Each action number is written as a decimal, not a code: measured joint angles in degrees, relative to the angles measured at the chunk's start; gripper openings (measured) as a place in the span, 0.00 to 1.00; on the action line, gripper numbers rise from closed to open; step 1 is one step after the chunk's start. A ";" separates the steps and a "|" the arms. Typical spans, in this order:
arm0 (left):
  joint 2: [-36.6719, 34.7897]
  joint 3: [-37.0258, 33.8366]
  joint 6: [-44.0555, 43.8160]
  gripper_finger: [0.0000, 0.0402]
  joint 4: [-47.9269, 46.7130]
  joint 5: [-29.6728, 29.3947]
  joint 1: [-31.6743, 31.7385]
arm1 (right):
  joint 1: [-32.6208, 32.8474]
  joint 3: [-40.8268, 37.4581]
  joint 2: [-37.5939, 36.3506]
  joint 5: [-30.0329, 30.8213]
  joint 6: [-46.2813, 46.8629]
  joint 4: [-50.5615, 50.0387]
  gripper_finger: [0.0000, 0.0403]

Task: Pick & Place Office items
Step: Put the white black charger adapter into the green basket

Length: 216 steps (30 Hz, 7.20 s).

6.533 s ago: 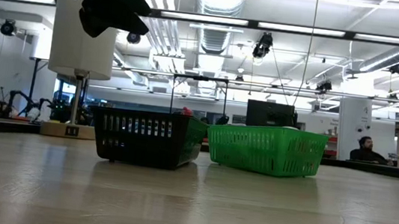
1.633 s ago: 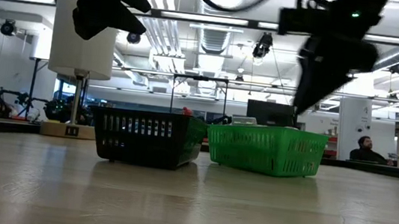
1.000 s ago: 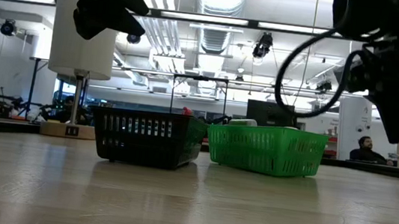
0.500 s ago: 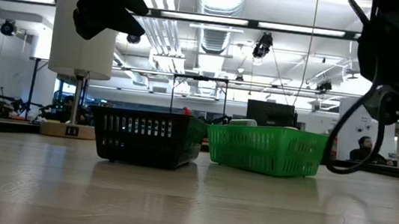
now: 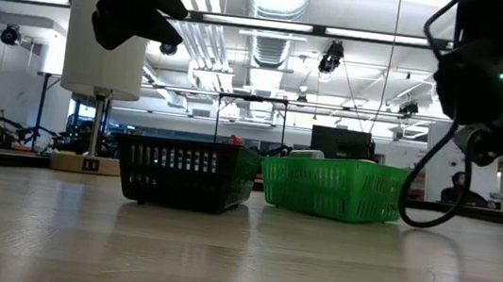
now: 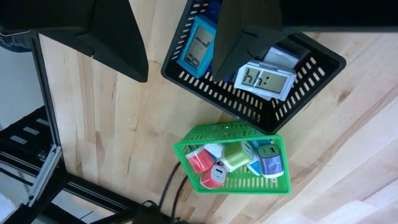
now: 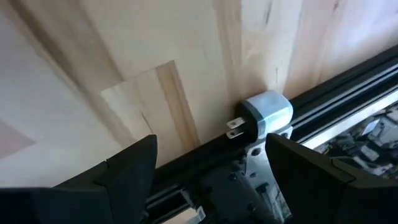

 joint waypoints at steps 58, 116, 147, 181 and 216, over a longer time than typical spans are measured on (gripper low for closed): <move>0.00 0.00 0.50 0.47 0.00 -0.02 0.02 | -34.39 -1.99 0.00 -0.63 -21.70 -2.21 0.81; 0.00 0.00 0.24 0.47 -0.04 0.00 0.02 | -35.89 -6.94 0.04 0.05 -21.83 6.25 0.36; -0.01 0.00 0.50 0.47 -0.05 0.00 0.01 | -29.41 13.53 -0.73 8.35 -13.85 -6.26 0.36; -0.02 0.00 0.50 0.46 -0.04 0.00 0.01 | -2.41 20.14 -10.44 33.07 -7.52 42.82 0.36; -0.02 0.00 -0.19 0.46 -0.02 -0.02 0.02 | -5.35 2.50 -4.40 24.70 -2.99 62.28 0.36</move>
